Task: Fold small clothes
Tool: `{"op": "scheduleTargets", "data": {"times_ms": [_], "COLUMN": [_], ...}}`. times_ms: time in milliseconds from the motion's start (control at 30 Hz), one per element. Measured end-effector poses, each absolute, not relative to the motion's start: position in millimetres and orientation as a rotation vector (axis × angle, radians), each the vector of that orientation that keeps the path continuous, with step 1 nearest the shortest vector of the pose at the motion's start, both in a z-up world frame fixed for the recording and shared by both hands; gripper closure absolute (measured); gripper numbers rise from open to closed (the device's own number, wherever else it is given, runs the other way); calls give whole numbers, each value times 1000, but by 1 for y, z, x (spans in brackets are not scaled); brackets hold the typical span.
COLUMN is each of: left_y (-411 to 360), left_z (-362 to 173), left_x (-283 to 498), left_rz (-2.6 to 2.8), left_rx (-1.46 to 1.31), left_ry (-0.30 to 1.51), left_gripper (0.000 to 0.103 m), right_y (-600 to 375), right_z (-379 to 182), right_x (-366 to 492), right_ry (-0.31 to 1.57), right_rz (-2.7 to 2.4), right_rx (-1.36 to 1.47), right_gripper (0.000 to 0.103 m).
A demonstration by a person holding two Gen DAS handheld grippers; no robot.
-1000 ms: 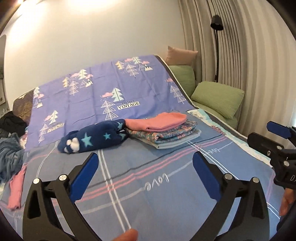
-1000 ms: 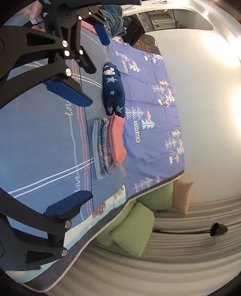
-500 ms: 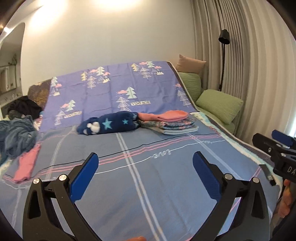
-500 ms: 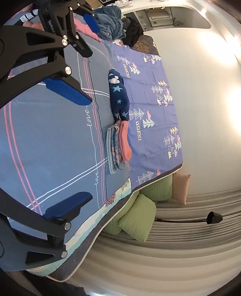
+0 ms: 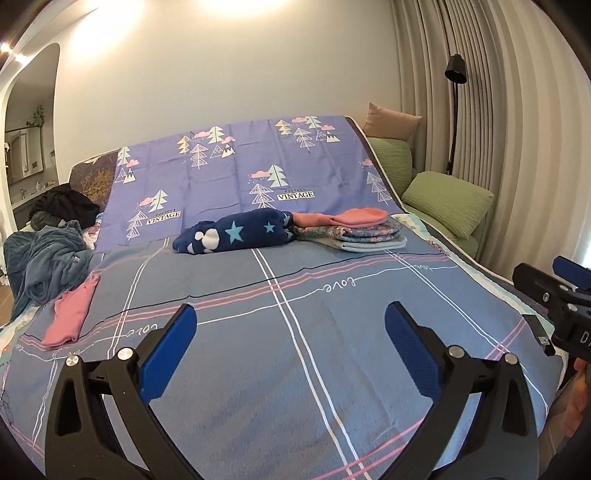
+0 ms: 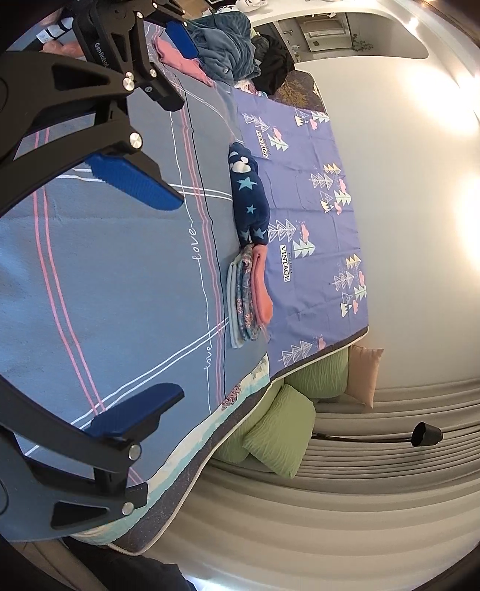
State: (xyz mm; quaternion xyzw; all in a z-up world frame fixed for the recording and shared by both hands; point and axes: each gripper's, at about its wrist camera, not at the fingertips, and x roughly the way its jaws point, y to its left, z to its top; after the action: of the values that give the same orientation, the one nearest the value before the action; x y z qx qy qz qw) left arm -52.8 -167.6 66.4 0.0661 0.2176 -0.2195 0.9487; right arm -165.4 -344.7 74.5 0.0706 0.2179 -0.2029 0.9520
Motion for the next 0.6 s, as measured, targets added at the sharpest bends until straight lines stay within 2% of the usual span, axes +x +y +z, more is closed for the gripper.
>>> {"op": "scheduleTargets", "data": {"times_ms": [600], "left_y": [-174], "left_z": [49], "left_x": [-42], "left_rz": [-447], "left_rx": [162], "left_ry": [490], "left_gripper": [1], "right_y": [-349], "right_z": [59], "right_x": [-145], "right_ry": [491], "right_rz": [-407], "right_rx": [149], "right_gripper": [7]}}
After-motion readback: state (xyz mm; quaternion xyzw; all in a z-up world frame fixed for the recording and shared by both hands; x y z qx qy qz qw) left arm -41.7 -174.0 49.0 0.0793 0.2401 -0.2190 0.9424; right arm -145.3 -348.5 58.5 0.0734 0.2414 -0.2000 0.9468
